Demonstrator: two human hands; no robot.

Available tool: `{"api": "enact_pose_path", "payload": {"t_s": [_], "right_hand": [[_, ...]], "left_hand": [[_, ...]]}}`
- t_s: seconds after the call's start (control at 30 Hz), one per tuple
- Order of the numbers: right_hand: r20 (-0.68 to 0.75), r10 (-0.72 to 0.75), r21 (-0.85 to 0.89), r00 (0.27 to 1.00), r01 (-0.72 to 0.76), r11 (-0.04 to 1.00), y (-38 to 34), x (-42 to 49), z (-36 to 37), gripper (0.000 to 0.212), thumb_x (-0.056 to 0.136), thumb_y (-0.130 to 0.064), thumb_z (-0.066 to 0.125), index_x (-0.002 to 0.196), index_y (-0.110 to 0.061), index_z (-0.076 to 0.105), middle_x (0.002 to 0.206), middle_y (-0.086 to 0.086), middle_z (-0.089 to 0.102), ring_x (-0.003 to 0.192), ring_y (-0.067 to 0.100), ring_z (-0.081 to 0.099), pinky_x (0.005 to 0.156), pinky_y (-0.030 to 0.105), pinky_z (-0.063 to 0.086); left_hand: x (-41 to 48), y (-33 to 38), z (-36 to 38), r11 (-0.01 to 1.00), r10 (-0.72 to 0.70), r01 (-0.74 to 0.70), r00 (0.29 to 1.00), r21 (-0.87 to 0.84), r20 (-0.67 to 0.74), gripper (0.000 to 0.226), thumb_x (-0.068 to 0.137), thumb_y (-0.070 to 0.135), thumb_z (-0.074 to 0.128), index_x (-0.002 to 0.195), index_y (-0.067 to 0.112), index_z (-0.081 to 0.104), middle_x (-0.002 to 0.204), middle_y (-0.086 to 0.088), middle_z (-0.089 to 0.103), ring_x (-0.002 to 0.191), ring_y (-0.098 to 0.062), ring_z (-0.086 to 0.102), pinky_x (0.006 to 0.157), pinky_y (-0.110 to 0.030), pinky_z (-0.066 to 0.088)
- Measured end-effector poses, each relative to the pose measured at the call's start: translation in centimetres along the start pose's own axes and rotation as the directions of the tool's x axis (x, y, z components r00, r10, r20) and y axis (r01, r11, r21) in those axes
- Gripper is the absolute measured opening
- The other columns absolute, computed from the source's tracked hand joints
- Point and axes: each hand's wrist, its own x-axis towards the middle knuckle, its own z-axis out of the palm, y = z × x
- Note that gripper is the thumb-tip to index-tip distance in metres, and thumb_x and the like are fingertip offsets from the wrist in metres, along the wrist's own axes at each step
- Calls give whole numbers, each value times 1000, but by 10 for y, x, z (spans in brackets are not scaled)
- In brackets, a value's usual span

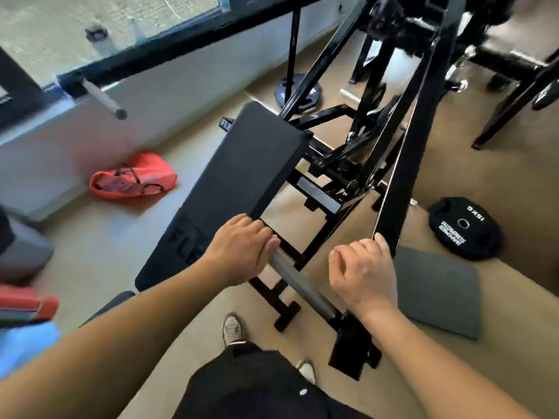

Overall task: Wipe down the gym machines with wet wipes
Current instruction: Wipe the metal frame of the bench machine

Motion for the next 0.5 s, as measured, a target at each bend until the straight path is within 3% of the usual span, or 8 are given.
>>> {"api": "enact_pose_path", "payload": {"t_s": [0.07, 0.13, 0.23, 0.3, 0.43, 0.5], "right_hand": [[22, -6, -8, 1000, 6, 1000, 1, -1, 1, 50, 104, -42, 31, 83, -24, 73, 86, -6, 73, 98, 20, 62, 121, 49, 28], [24, -7, -33, 1000, 8, 999, -1, -1, 2, 52, 105, -43, 30, 82, -25, 73, 86, -6, 74, 101, 20, 62, 121, 51, 28], [26, -11, -45, 1000, 13, 999, 0, -1, 3, 55, 106, -44, 27, 82, -25, 74, 87, -7, 74, 102, 20, 61, 121, 50, 27], [10, -22, -35, 1000, 22, 999, 2, -1, 4, 56, 106, -44, 26, 81, -26, 73, 86, -8, 74, 102, 18, 60, 122, 49, 26], [5, -17, -33, 1000, 17, 999, 2, -1, 7, 54, 105, -44, 28, 79, -28, 72, 85, -10, 74, 103, 18, 60, 122, 50, 25], [-14, -25, -31, 1000, 25, 999, 3, -1, 9, 54, 105, -43, 29, 77, -27, 72, 83, -9, 73, 101, 19, 60, 122, 50, 25]], "left_hand": [[-8, 17, 4, 993, -94, 93, 995, -69, -16, 53, 109, 45, 18, 106, 25, 67, 106, 6, 66, 110, -22, 61, 117, -47, 35], [-25, 60, 15, 993, -10, 7, 1000, -118, -30, 48, 110, 41, 25, 118, 24, 69, 121, 4, 67, 131, -23, 55, 125, -49, 22], [-34, 86, 20, 968, 164, -163, 986, -189, -13, 47, 110, 43, 23, 126, 26, 64, 122, 6, 65, 126, -18, 54, 128, -45, 14], [-26, 67, 21, 973, 190, -188, 982, -130, 4, 45, 110, 46, 23, 126, 29, 62, 119, 9, 64, 122, -16, 53, 129, -43, 10], [-23, 51, 23, 990, -120, 111, 987, -85, -108, 46, 109, 46, 24, 119, 25, 63, 117, 4, 62, 125, -21, 52, 128, -46, 11], [-36, 88, 41, 981, -113, 92, 987, -172, -112, 46, 108, 44, 29, 128, 19, 62, 130, 0, 60, 137, -26, 47, 128, -48, 11]]}}
